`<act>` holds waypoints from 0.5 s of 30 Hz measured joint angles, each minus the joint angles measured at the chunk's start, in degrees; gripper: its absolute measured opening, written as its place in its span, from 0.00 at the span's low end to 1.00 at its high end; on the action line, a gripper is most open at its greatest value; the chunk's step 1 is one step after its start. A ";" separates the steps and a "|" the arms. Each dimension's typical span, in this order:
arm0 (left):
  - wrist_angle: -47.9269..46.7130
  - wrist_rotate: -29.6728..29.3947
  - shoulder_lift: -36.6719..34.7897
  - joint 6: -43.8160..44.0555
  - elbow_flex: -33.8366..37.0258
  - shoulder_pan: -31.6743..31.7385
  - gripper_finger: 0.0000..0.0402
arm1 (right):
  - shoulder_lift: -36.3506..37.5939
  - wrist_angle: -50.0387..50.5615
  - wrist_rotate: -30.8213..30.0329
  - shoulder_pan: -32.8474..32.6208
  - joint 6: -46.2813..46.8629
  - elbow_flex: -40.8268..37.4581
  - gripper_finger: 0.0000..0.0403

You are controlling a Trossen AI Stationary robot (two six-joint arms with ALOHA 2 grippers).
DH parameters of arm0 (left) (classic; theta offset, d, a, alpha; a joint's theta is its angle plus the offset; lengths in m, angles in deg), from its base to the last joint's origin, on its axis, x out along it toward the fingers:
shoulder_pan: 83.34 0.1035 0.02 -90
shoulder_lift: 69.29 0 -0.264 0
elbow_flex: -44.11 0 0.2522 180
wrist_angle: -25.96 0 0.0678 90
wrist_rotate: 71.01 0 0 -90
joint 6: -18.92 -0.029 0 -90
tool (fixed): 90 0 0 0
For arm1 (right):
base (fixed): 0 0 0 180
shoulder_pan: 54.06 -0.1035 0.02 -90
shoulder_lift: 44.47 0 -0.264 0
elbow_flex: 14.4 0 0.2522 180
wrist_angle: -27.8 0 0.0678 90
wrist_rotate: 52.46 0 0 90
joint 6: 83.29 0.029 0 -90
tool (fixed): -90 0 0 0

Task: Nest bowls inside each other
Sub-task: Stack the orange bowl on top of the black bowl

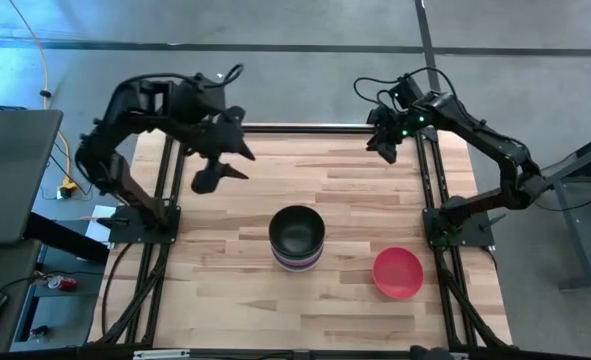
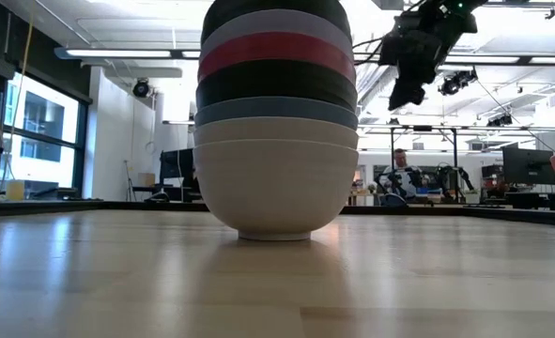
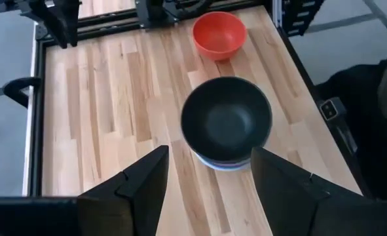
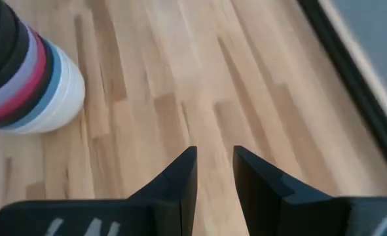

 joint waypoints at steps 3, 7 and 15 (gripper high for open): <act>0.01 0.00 -2.08 0.00 3.37 -0.32 0.51 | 0.00 4.57 -2.65 -1.16 3.74 0.00 0.22; 0.00 -0.20 -4.94 -1.22 10.24 0.02 0.51 | 0.00 14.67 -7.61 -2.89 7.16 0.00 0.22; 6.28 0.04 -11.84 -2.51 25.93 0.17 0.51 | 0.00 31.42 -18.61 -8.89 17.69 0.00 0.22</act>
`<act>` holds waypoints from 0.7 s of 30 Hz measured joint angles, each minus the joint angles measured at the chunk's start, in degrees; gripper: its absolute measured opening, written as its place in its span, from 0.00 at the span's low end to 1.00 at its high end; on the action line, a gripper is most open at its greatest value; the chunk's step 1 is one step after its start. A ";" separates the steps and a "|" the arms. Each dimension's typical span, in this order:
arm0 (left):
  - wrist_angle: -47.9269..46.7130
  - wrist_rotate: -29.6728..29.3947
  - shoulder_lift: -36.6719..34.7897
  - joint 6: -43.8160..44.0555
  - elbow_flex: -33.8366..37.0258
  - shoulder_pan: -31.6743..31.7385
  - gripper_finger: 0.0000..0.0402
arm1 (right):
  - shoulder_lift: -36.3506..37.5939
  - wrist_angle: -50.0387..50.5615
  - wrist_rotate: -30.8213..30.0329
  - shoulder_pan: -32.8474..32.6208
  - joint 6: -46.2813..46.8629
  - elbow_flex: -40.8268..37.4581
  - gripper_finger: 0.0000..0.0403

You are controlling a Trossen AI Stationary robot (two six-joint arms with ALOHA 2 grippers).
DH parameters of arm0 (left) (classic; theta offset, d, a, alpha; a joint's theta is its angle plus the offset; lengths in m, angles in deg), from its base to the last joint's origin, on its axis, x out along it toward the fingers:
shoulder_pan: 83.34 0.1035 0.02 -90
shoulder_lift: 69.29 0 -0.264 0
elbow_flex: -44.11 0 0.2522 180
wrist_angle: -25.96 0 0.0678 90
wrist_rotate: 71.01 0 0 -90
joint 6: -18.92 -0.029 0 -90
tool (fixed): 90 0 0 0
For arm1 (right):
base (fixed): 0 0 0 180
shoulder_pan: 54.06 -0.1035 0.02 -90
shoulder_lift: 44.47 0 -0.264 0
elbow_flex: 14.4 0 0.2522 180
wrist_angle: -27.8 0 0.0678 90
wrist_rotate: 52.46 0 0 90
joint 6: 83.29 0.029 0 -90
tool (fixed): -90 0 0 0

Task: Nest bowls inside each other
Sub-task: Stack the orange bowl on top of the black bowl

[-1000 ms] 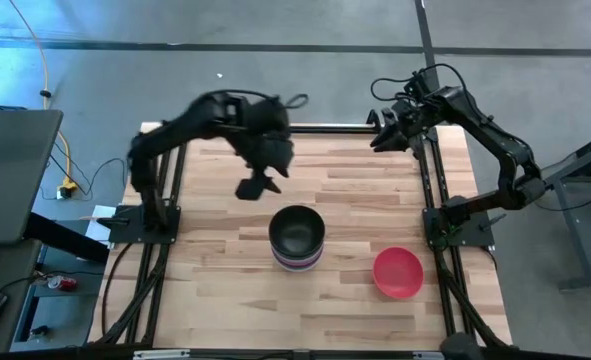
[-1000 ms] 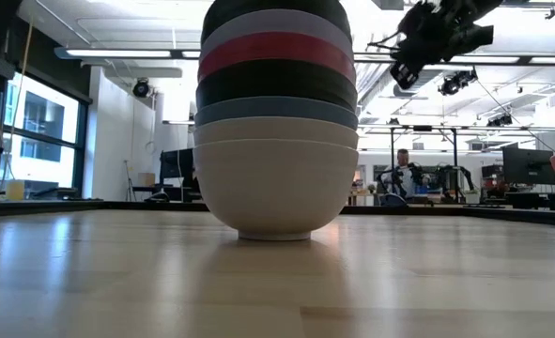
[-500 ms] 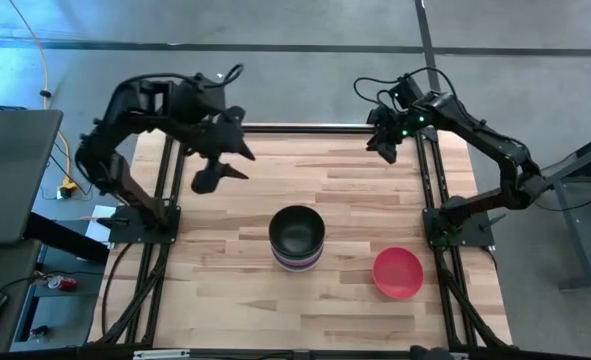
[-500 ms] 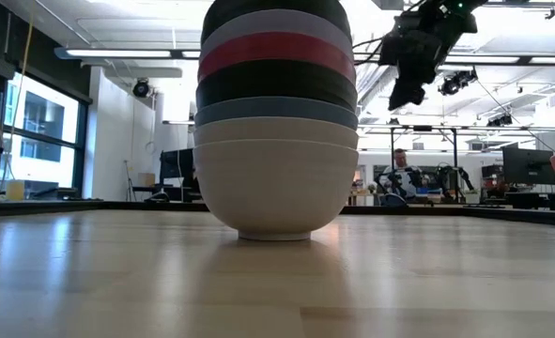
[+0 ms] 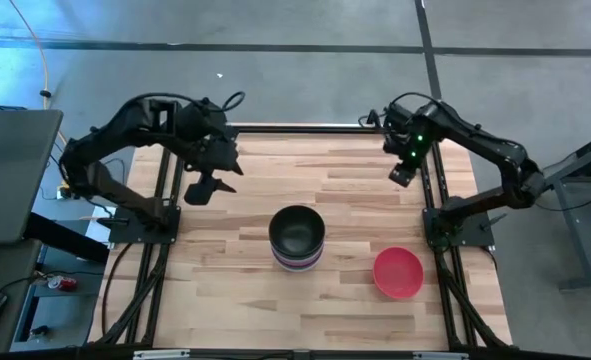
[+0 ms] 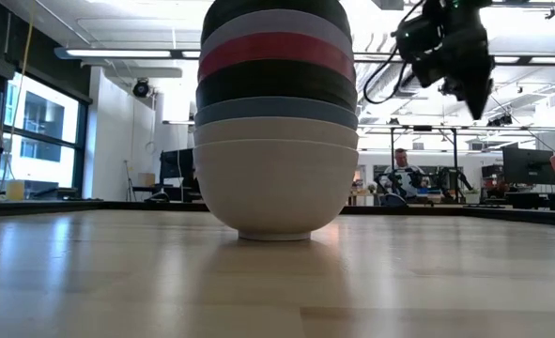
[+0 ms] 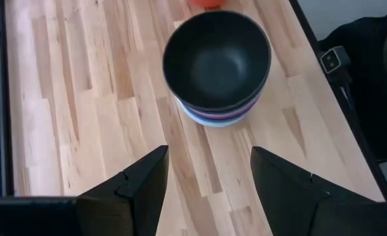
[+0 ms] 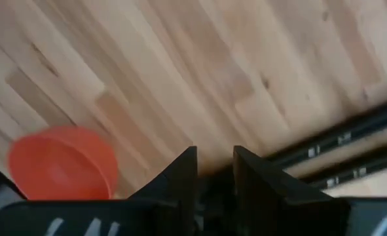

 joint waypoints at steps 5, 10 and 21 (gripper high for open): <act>2.43 0.07 -5.09 0.63 6.29 -0.02 0.51 | 0.00 1.37 -0.79 -5.50 4.70 0.00 0.22; 5.45 0.20 -11.41 3.01 11.13 -0.02 0.51 | 0.00 1.39 -0.79 -12.28 8.81 0.00 0.22; 15.06 0.20 -22.50 6.15 21.27 -0.10 0.51 | 0.00 1.41 -1.26 -27.41 18.15 -8.14 0.22</act>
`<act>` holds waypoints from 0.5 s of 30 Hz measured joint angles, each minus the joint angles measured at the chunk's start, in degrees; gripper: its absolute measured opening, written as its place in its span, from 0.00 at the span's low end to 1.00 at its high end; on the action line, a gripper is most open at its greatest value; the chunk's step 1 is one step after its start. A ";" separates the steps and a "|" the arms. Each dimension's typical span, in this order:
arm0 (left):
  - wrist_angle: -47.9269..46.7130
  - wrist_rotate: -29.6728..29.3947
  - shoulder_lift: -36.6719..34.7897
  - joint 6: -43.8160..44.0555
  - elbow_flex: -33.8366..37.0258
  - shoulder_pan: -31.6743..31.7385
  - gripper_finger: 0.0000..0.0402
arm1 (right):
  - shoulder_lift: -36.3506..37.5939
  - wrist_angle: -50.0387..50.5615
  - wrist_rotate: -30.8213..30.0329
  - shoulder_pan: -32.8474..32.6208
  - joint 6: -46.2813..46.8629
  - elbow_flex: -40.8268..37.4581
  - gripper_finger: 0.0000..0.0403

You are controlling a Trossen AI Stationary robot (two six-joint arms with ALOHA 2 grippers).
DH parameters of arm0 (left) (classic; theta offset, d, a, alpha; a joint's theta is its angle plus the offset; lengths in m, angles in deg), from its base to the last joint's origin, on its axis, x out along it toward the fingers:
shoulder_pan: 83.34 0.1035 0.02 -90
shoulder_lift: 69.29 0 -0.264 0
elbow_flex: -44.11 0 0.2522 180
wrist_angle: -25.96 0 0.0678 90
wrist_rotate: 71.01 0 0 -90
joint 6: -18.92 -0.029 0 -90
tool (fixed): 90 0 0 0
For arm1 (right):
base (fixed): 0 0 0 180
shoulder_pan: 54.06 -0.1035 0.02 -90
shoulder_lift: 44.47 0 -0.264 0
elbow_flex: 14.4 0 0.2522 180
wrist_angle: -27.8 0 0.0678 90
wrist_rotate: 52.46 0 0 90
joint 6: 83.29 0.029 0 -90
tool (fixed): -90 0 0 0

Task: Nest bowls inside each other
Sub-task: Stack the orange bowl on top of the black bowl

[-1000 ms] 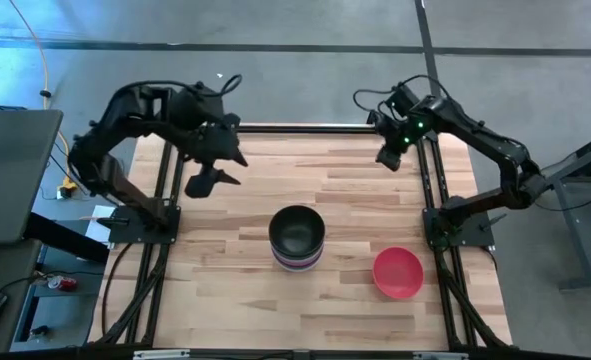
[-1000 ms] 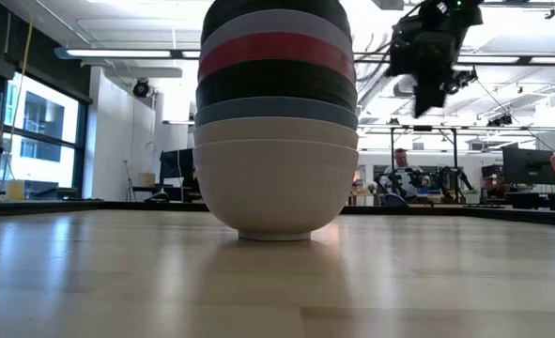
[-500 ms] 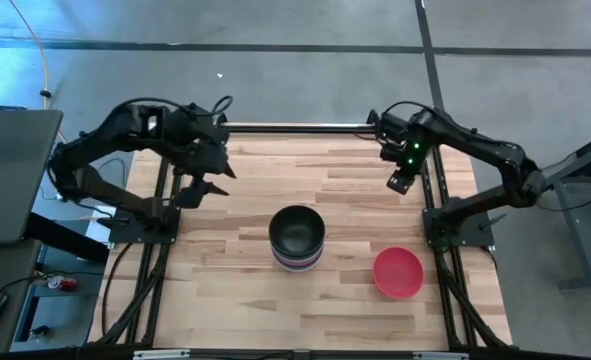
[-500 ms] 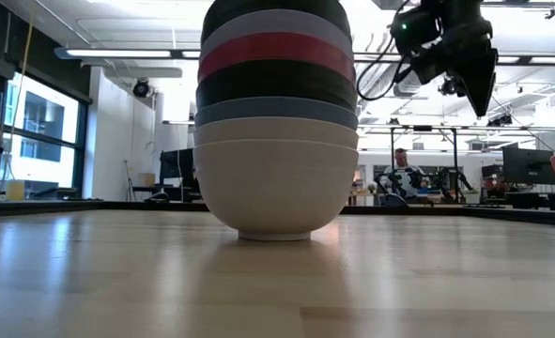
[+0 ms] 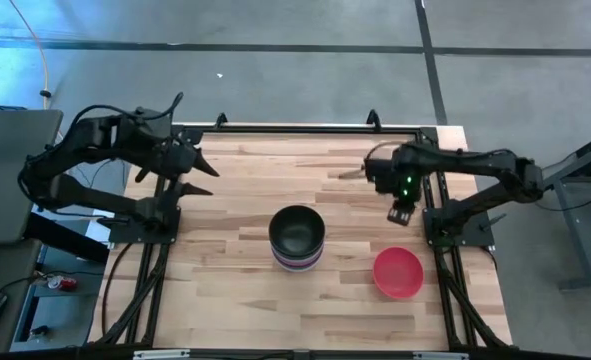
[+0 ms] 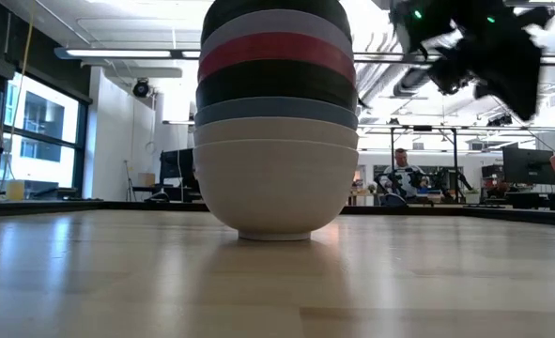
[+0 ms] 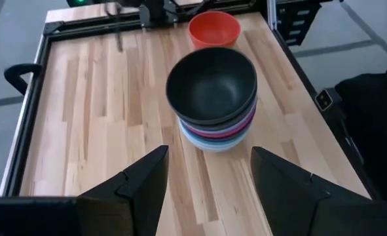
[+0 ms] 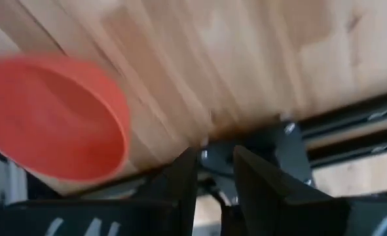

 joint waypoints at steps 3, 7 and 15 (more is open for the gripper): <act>1.51 0.00 -1.04 0.42 1.47 -0.01 0.51 | 0.00 0.02 1.01 -2.55 0.44 -4.97 0.22; 3.18 0.00 -1.11 0.46 2.01 0.01 0.51 | 0.69 -0.55 0.25 -4.86 2.53 -8.89 0.22; 5.58 0.00 -0.26 0.46 2.01 -0.05 0.51 | 5.48 -9.82 0.32 -9.62 7.02 -12.43 0.22</act>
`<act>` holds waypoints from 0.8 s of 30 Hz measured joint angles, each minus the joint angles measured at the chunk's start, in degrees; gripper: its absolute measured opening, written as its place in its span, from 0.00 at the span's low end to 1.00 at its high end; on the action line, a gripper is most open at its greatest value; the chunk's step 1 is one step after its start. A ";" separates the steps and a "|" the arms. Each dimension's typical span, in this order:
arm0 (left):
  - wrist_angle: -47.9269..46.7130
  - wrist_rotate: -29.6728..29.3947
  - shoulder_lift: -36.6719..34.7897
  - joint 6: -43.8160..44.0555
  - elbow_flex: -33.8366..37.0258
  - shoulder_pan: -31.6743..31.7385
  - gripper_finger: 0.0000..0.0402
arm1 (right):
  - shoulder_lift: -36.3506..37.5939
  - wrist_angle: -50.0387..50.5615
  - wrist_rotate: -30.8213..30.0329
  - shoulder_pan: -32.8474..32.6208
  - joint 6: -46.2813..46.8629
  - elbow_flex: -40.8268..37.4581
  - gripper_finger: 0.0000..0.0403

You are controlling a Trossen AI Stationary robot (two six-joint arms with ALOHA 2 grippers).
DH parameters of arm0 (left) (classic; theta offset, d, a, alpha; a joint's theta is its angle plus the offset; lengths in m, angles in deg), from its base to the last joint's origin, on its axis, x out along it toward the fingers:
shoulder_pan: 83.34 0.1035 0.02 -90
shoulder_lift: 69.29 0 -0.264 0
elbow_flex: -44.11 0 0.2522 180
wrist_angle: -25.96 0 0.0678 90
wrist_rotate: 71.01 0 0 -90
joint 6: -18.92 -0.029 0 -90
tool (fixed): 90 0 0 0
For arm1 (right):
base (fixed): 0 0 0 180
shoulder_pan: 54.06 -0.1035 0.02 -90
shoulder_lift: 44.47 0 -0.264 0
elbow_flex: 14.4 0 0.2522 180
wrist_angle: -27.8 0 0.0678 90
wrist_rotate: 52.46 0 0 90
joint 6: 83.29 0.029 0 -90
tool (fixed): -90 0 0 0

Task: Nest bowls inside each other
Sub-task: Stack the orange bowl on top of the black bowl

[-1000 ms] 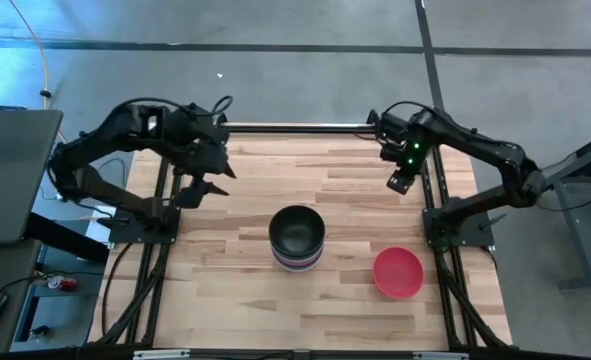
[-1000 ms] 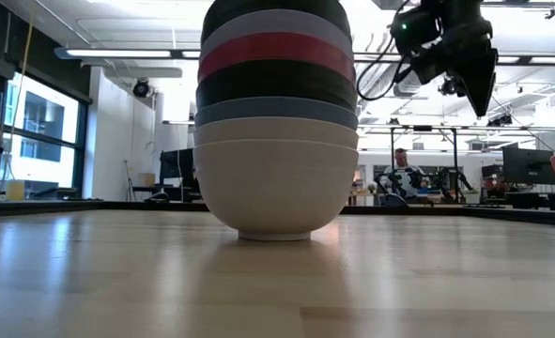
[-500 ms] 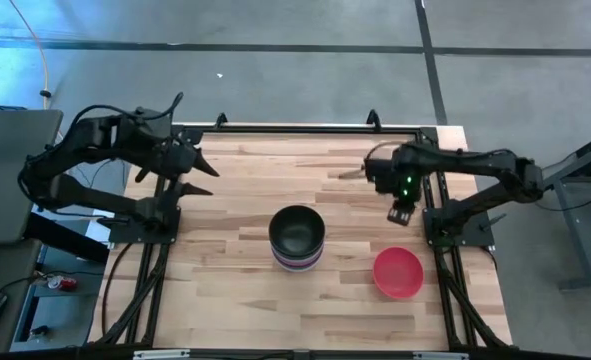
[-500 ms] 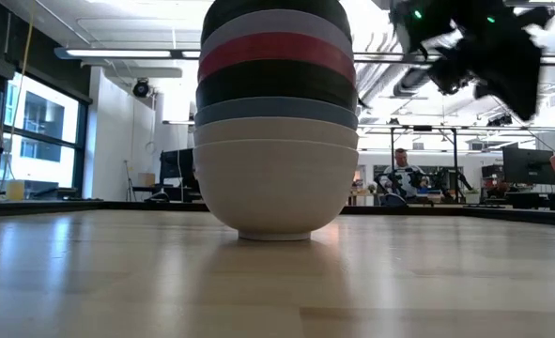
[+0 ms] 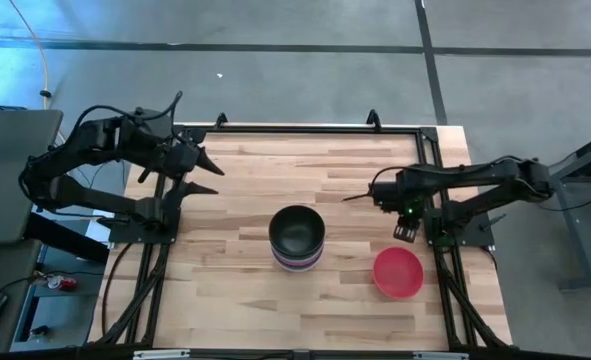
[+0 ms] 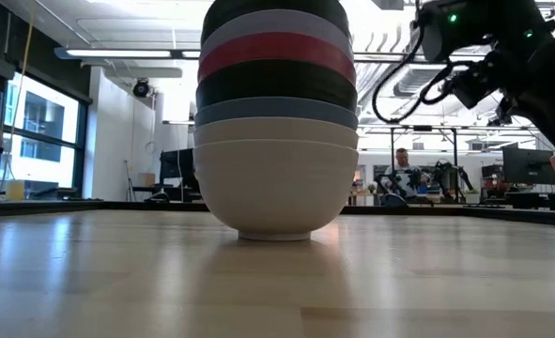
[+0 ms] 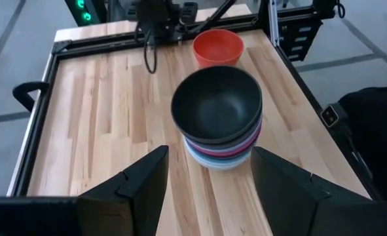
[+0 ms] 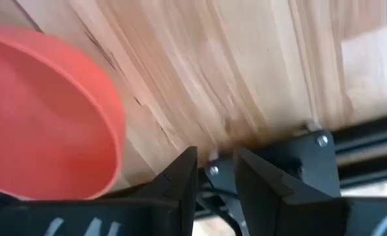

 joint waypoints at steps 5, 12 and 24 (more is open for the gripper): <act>0.49 -0.05 0.20 0.00 0.00 0.00 0.51 | 1.18 -3.75 -0.96 -4.05 1.50 -0.06 0.22; 0.50 -0.22 0.35 1.09 0.00 0.00 0.51 | 1.18 -8.34 -0.98 -8.07 3.01 -0.06 0.22; 0.84 -0.21 0.35 2.11 0.00 0.00 0.51 | 1.18 -10.97 -0.14 -14.64 10.98 -0.06 0.22</act>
